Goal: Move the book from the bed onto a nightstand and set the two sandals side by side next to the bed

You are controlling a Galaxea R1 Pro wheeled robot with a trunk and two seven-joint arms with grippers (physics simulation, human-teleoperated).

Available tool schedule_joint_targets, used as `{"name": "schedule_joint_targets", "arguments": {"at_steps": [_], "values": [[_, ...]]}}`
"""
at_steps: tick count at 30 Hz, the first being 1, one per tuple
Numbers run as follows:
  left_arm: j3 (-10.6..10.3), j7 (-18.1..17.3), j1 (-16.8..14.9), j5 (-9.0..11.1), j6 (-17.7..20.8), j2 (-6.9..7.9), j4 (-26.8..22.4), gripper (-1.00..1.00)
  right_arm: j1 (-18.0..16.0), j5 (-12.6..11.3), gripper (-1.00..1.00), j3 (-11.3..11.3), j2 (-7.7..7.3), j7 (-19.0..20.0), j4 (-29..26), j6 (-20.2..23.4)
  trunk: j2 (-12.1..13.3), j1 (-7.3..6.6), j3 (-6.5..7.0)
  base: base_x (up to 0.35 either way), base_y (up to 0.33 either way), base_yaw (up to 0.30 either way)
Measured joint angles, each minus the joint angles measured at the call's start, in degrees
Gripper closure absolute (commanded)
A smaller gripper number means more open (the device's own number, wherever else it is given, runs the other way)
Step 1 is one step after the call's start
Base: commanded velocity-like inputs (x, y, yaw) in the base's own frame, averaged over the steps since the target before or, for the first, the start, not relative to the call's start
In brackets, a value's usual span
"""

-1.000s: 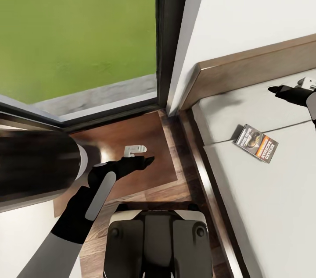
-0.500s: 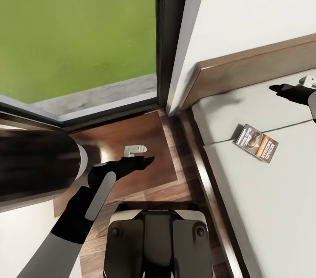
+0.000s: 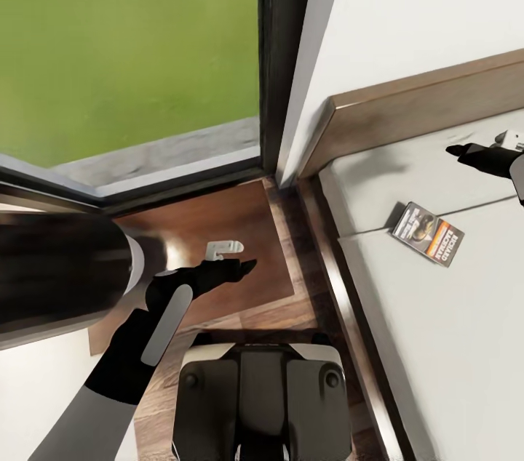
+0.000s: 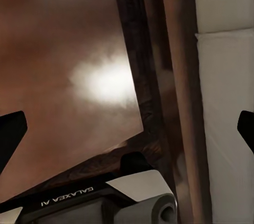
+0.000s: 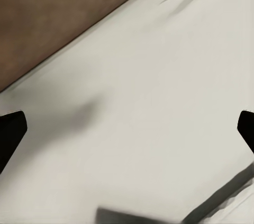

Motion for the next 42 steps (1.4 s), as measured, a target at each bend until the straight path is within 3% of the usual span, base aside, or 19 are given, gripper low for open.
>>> {"name": "schedule_joint_targets", "arguments": {"at_steps": [6, 14, 18, 27, 28, 31, 42], "values": [[-0.1, 0.0, 0.0, 0.0, 0.0, -0.10, -0.1, -1.00, 0.1, -0.7, -1.00, 0.0, 0.05, 0.2, 0.0, 0.0, 0.0, 0.00, -0.54, 0.000, 0.000, 0.000], [-0.1, 0.0, 0.0, 0.0, 0.0, -0.17, -0.1, -1.00, 0.1, -4.2, -1.00, -0.1, -0.16, 0.0, -0.1, 0.0, 0.0, 0.00, -1.27, 0.000, 0.000, 0.000], [-1.7, 0.0, 0.0, 0.0, 0.0, -0.13, -0.3, -1.00, 0.1, -7.0, -1.00, -1.5, 0.05, -0.2, 1.1, -0.3, 0.0, 0.00, -1.63, 0.000, 0.000, 0.000], [-2.0, 0.0, 0.0, 0.0, 0.0, -0.05, -0.5, -1.00, 0.2, -7.1, -1.00, -1.8, 0.33, -0.6, 5.0, -3.7, 0.0, 0.00, -2.45, 0.000, 0.000, 0.000], [-2.0, 0.0, 0.0, 0.0, 0.0, -0.08, -0.5, -1.00, 0.3, -7.0, -1.00, -1.8, 0.34, -0.6, 7.3, -7.6, 0.0, 0.00, -2.54, 0.000, 0.000, 0.000], [-2.0, 0.0, 0.0, 0.0, 0.0, -0.04, -0.5, -1.00, 0.3, -7.0, -1.00, -1.8, 0.38, -0.6, 8.8, -10.1, 0.0, 0.00, -2.81, 0.000, 0.000, 0.000], [-2.1, 0.0, 0.0, 0.0, 0.0, -0.12, -0.5, -1.00, 0.3, -7.0, -1.00, -1.8, 0.42, -0.7, 9.6, -12.0, 0.0, 0.00, -3.81, 0.000, 0.000, 0.000]]}}
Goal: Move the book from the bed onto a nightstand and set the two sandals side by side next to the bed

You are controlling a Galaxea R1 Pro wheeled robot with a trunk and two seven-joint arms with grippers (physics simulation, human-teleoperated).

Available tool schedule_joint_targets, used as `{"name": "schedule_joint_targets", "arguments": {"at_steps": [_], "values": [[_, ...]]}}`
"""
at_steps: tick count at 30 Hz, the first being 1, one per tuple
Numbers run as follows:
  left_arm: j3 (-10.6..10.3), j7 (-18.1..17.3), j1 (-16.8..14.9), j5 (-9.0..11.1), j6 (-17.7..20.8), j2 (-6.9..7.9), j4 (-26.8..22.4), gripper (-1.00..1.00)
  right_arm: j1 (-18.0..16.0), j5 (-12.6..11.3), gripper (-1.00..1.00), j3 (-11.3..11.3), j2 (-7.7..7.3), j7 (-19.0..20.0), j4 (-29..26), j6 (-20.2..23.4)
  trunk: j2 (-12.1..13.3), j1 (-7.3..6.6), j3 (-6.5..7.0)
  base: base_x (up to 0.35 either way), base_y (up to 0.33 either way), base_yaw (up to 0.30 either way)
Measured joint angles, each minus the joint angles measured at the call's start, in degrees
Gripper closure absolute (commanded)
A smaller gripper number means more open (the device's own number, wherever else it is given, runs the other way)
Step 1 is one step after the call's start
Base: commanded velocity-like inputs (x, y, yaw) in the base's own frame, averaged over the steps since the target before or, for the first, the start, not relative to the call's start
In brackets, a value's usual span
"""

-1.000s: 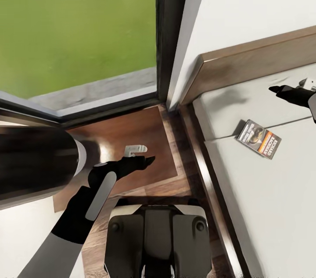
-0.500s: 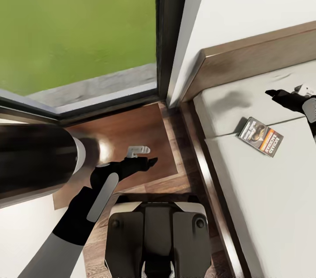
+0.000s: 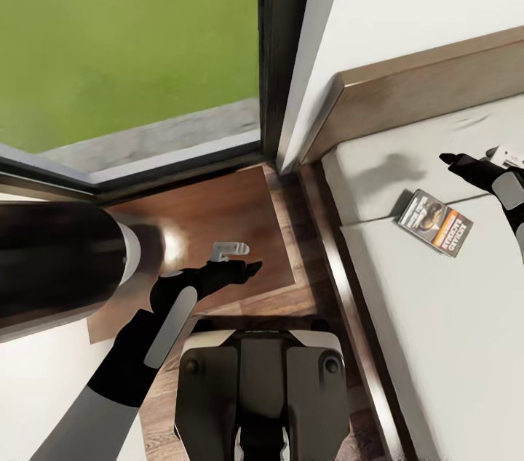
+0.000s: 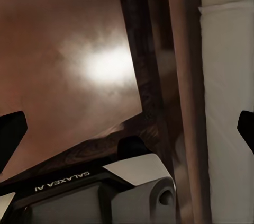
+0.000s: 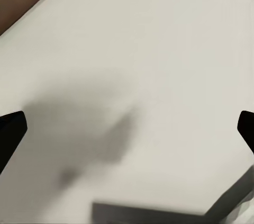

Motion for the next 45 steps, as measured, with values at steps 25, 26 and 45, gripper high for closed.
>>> {"name": "schedule_joint_targets", "arguments": {"at_steps": [25, 26, 45], "values": [[0.0, 0.0, 0.0, 0.0, 0.0, -0.16, 0.4, -1.00, 0.0, 0.3, -1.00, -0.1, 0.17, -0.1, 4.5, -8.9, 0.0, 0.00, -2.27, 0.000, 0.000, 0.000], [0.0, 0.0, 0.0, 0.0, 0.0, -0.16, 0.4, -1.00, 0.0, 0.3, -1.00, -0.1, 0.33, -0.1, 4.5, -9.0, 0.0, 0.00, -2.36, 0.000, 0.000, 0.000], [0.0, 0.0, 0.0, 0.0, 0.0, -0.16, 0.4, -1.00, 0.0, 0.3, -1.00, -0.2, 1.00, -0.1, 4.5, -9.3, 0.0, 0.00, -4.09, 0.000, 0.000, 0.000]]}}
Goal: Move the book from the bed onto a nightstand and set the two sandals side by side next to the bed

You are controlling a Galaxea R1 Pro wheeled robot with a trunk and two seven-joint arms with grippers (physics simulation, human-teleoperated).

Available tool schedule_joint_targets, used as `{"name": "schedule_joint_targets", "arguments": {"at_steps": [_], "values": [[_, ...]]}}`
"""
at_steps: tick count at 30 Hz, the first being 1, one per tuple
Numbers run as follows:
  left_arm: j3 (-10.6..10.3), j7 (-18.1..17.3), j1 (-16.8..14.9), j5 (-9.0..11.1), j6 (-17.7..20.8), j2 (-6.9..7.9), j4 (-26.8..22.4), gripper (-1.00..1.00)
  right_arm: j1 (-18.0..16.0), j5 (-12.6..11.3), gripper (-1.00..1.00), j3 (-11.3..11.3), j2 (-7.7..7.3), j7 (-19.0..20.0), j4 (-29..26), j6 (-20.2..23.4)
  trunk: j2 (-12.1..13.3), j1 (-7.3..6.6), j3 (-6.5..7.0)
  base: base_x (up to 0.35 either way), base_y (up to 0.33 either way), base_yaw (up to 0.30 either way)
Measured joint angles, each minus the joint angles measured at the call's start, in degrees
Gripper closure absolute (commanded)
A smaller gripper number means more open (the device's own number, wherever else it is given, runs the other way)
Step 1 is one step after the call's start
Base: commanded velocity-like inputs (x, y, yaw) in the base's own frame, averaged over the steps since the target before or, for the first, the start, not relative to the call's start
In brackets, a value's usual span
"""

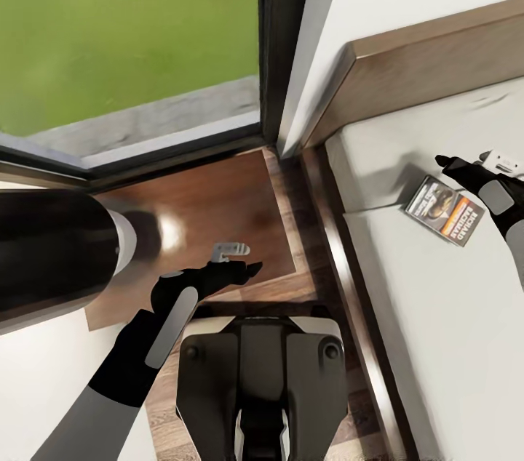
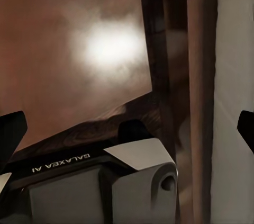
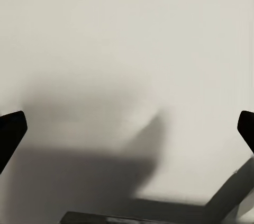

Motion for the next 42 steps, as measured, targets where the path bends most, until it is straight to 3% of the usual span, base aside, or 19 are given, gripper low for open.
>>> {"name": "schedule_joint_targets", "arguments": {"at_steps": [29, 42], "values": [[0.0, 0.0, 0.0, 0.0, 0.0, 0.09, 0.0, -1.00, 0.0, 0.1, -1.00, -0.2, -1.18, -2.8, 1.1, 0.1, 0.0, -0.01, -2.62, 0.000, 0.000, 0.002], [0.0, 0.0, 0.0, 0.1, 0.0, 0.09, 0.1, -1.00, 0.1, -0.1, -1.00, -0.6, -1.11, -2.7, 0.7, 0.3, 0.0, -0.04, -2.82, 0.000, 0.000, 0.003]]}}
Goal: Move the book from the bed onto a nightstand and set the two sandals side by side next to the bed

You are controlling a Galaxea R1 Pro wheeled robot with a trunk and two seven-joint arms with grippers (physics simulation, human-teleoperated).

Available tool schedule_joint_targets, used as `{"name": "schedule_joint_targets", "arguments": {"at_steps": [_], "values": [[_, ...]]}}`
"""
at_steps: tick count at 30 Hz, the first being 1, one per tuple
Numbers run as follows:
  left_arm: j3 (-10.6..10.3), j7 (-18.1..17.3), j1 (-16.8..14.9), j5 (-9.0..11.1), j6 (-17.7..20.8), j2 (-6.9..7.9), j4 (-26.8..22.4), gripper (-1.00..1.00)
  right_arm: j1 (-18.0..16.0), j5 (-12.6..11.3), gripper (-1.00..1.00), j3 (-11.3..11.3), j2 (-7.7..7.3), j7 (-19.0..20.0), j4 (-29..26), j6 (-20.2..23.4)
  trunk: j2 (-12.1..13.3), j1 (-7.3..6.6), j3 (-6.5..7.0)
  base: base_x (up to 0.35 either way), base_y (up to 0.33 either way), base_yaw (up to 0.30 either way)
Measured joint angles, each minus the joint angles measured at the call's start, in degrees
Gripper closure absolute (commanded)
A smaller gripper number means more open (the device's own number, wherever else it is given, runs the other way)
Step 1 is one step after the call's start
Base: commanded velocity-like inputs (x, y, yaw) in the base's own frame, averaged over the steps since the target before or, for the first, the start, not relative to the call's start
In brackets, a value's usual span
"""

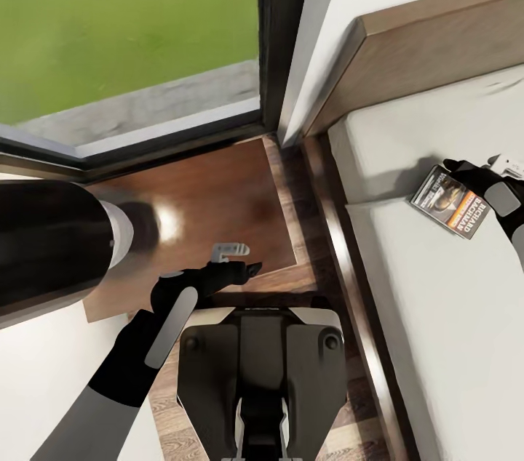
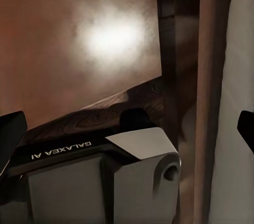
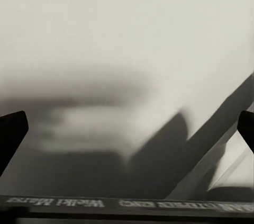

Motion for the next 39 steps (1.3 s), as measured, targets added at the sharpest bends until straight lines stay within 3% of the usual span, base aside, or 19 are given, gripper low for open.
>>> {"name": "schedule_joint_targets", "arguments": {"at_steps": [31, 39], "values": [[0.0, 0.0, 0.0, 0.0, -0.1, 0.00, 0.0, -1.00, 0.0, 0.2, -1.00, 0.0, -0.05, 0.2, -0.2, 0.3, 0.0, 0.01, 0.00, -0.001, 0.000, 0.000], [0.0, 0.0, 0.0, 0.0, -0.1, -0.01, 0.0, -1.00, 0.0, 0.1, -1.00, 0.1, -0.05, 0.2, -0.5, 0.3, 0.0, 0.03, 0.00, -0.150, 0.000, 0.000]]}}
